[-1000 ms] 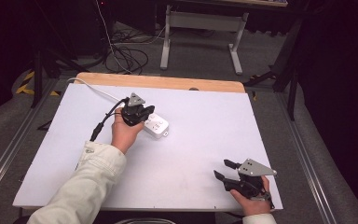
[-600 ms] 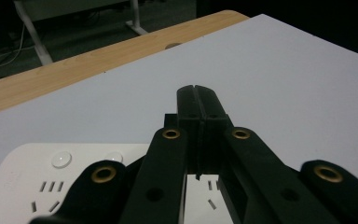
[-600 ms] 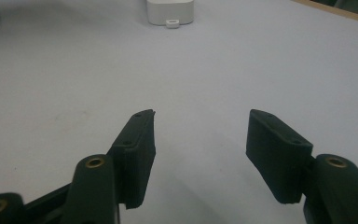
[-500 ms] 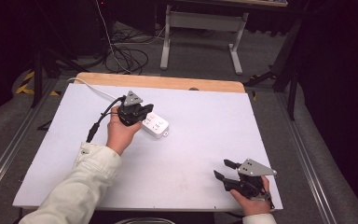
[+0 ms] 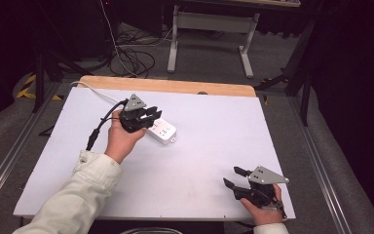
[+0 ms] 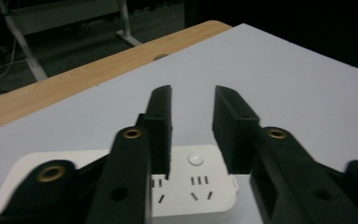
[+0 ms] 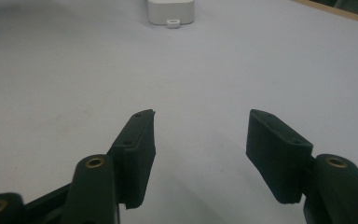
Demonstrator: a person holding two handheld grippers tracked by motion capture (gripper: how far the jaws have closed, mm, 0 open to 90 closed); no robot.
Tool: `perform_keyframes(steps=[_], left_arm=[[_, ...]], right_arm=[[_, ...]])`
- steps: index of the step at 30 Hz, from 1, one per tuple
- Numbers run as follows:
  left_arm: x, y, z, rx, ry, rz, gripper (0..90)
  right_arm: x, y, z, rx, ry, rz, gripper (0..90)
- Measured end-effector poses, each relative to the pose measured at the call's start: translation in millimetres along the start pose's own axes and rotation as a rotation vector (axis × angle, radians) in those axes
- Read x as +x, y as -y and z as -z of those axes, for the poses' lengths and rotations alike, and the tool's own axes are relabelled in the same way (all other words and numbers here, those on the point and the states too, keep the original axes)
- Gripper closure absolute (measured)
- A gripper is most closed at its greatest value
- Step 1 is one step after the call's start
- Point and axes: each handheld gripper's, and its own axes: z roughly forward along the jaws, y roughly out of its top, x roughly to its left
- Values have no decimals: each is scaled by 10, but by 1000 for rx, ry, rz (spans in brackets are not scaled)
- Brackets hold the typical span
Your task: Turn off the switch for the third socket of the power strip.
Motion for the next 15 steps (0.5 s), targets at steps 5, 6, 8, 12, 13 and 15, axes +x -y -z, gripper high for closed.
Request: perform_keyframes(steps=[5,6,8,12,13,15], left_arm=[[-77,-63,206,-27,31,-32,503],[-85,-77,253,-36,29,-47,503],[-108,-96,348,-44,42,-43,457],[-151,-123,543,-56,57,-56,410],[-162,-127,593,-60,73,-57,382],[-189,-126,689,-68,98,-53,362]], right_arm=[[21,-13,5,-3,-2,2,421],[21,-13,5,-3,-2,2,421],[26,-17,4,-7,-6,6,417],[21,-18,14,-14,-7,0,408],[17,-18,17,-14,-8,-1,405],[17,-18,16,-14,-8,-1,404]])
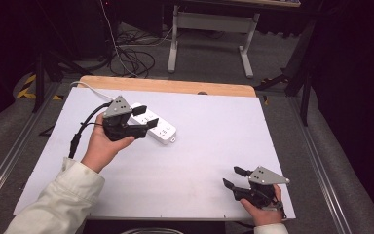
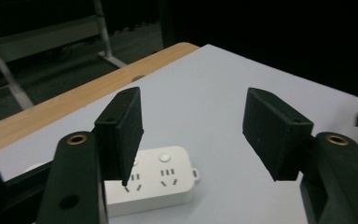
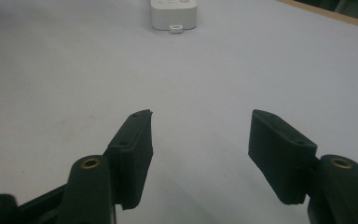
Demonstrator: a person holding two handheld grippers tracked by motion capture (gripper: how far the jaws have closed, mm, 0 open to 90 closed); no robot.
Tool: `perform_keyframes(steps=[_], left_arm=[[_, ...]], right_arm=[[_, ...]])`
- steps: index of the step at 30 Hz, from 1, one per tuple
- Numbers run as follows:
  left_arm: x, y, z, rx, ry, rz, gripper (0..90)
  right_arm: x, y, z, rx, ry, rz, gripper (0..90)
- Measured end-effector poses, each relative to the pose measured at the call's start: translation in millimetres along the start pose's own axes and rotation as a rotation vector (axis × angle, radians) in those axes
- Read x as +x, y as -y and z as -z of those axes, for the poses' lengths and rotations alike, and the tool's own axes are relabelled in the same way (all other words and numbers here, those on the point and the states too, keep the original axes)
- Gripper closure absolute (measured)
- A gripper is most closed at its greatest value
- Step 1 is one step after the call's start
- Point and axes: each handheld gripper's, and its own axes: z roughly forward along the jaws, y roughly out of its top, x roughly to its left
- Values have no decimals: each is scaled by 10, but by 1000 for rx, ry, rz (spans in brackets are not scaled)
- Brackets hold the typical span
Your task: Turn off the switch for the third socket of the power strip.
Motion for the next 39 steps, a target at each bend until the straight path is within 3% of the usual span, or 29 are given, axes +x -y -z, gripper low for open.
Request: perform_keyframes(steps=[6,12,18,26,29,34,37,39], left_arm=[[-60,46,257,-7,-14,-16,278],[-84,226,454,12,-36,-45,238],[-56,472,673,2,-68,-13,234],[-126,734,866,27,-77,-22,213],[-124,834,916,37,-82,-6,211],[-115,1001,982,52,-72,16,211],[-89,1100,1019,37,-71,2,210],[-80,1172,1046,20,-48,21,202]], right_arm=[[-1,0,0,-1,2,-1,403],[0,-6,18,-19,-17,-7,394],[-2,-5,11,-13,-13,-10,389],[-3,-6,15,-18,-18,-17,386],[0,-7,17,-18,-19,-14,386],[0,-7,18,-18,-18,-11,386],[-1,-6,20,-20,-20,-10,386],[-1,-5,21,-19,-20,-10,386]])
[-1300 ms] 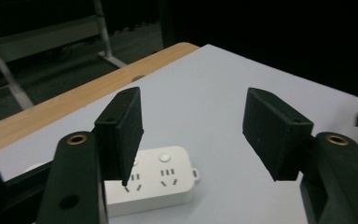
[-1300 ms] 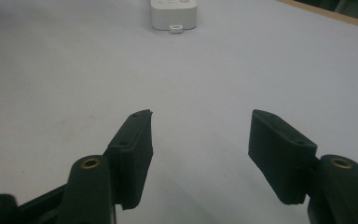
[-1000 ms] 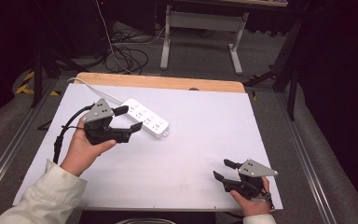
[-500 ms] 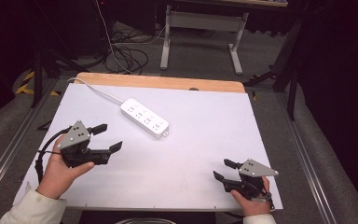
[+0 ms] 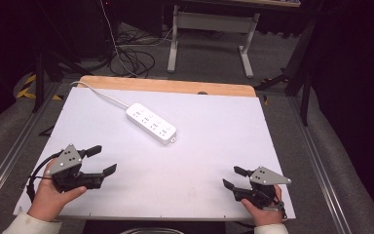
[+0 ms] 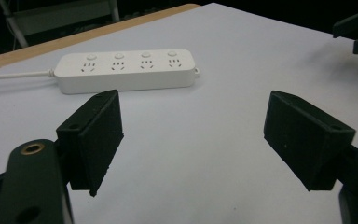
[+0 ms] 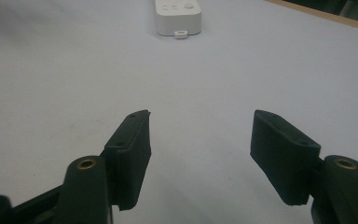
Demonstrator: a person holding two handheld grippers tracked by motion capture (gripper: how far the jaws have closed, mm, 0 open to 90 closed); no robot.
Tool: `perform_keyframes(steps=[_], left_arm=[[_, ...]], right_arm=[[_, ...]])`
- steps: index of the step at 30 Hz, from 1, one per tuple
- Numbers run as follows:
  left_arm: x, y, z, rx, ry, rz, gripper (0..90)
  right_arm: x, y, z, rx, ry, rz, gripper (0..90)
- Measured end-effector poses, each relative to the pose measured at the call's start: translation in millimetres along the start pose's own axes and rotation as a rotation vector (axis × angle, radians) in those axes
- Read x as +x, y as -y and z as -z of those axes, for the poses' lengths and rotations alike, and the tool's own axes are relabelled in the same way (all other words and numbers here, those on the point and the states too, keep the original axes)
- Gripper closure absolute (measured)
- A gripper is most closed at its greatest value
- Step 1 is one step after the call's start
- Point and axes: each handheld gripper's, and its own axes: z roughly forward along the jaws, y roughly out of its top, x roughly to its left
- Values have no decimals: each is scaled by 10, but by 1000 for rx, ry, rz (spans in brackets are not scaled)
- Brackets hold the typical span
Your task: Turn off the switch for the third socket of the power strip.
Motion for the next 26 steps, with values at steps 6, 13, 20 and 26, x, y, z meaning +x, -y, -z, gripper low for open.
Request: perform_keyframes(steps=[6,13,20,26], left_arm=[[40,169,90,-18,-12,7,200],[69,400,124,-7,-13,-12,200],[98,570,120,-3,-71,28,179],[84,568,78,20,-65,14,165]], right_arm=[[7,-3,3,0,2,4,386],[8,-2,3,1,-1,5,386],[9,-3,-2,3,-1,7,386],[17,-10,-2,6,5,15,387]])
